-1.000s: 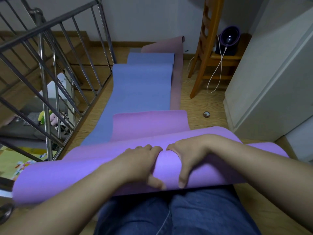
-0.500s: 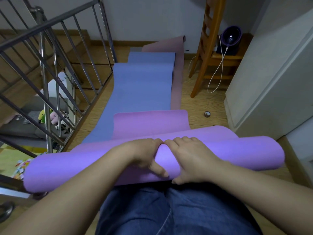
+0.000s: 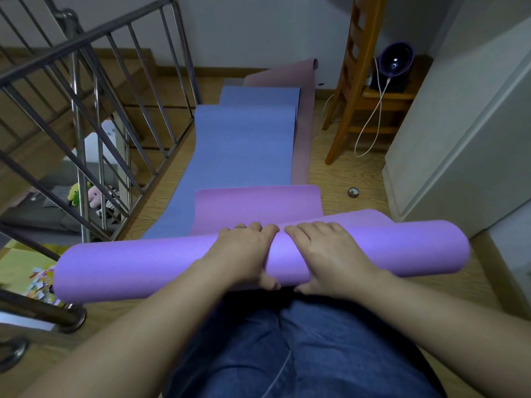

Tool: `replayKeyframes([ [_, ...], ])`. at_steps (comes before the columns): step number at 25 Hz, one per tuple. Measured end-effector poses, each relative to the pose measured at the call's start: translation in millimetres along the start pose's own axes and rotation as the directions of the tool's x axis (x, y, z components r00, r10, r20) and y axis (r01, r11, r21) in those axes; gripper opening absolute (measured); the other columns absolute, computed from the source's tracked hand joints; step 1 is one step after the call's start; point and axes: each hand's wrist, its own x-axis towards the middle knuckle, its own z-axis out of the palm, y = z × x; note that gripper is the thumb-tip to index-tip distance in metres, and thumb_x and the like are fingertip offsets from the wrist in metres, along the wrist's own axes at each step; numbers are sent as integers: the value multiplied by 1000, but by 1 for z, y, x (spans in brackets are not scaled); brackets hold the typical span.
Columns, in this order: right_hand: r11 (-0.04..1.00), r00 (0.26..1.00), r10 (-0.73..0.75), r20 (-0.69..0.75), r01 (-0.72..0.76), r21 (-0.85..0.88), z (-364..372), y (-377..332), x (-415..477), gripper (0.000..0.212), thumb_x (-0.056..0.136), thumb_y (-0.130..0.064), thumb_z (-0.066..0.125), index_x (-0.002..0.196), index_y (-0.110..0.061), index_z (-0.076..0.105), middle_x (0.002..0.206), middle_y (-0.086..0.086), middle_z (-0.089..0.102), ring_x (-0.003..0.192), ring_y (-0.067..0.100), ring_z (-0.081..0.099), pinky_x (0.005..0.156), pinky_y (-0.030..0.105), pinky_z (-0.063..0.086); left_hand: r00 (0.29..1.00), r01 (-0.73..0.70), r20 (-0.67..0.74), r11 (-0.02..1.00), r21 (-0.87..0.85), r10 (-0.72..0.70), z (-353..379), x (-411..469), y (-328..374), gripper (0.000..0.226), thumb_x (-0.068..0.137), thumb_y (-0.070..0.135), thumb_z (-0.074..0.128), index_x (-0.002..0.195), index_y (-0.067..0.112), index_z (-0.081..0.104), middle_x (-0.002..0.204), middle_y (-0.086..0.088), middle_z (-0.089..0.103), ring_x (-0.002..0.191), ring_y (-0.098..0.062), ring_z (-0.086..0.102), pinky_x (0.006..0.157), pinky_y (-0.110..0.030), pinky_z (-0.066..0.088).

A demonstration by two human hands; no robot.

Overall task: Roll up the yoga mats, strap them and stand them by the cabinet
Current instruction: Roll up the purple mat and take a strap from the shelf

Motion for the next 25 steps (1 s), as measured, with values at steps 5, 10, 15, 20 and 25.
replayKeyframes([
  [5,994,978,-82,191,66,89,-37,4,4,85,62,-64,73,126,-17,42,113,4,59,100,26,56,79,34,44,974,-45,211,986,-160,79,-20,0,-5,87,65,61,74,135,26,37,124,-2,58,108,-25,56,90,-36,47],
  [10,977,893,-137,430,50,206,-52,-2,-1,89,56,-68,77,125,-20,46,107,2,63,93,25,58,78,35,50,850,35,506,941,-337,150,-30,-10,-6,75,66,60,75,129,36,43,118,15,59,106,-13,57,94,-31,46],
  [15,921,815,-155,558,-85,380,-45,15,20,79,57,-60,81,122,-27,50,111,-7,62,97,16,58,87,31,49,925,19,366,949,-314,102,-30,-8,-7,88,69,60,73,141,29,34,132,6,51,117,-18,51,100,-36,42],
  [20,858,769,-161,619,-201,473,-41,23,33,79,56,-62,81,123,-36,49,118,-17,58,105,10,57,97,33,46,998,-35,59,994,101,30,-1,-35,19,106,71,61,68,149,24,6,144,-3,28,128,-28,37,104,-44,31],
  [25,977,977,-68,202,24,213,-30,4,-11,106,62,-75,65,147,-28,24,139,-5,45,123,20,45,100,37,38,988,-46,141,995,-86,58,-9,-16,-1,102,67,60,72,147,26,18,136,-5,40,119,-29,45,98,-42,41],
])
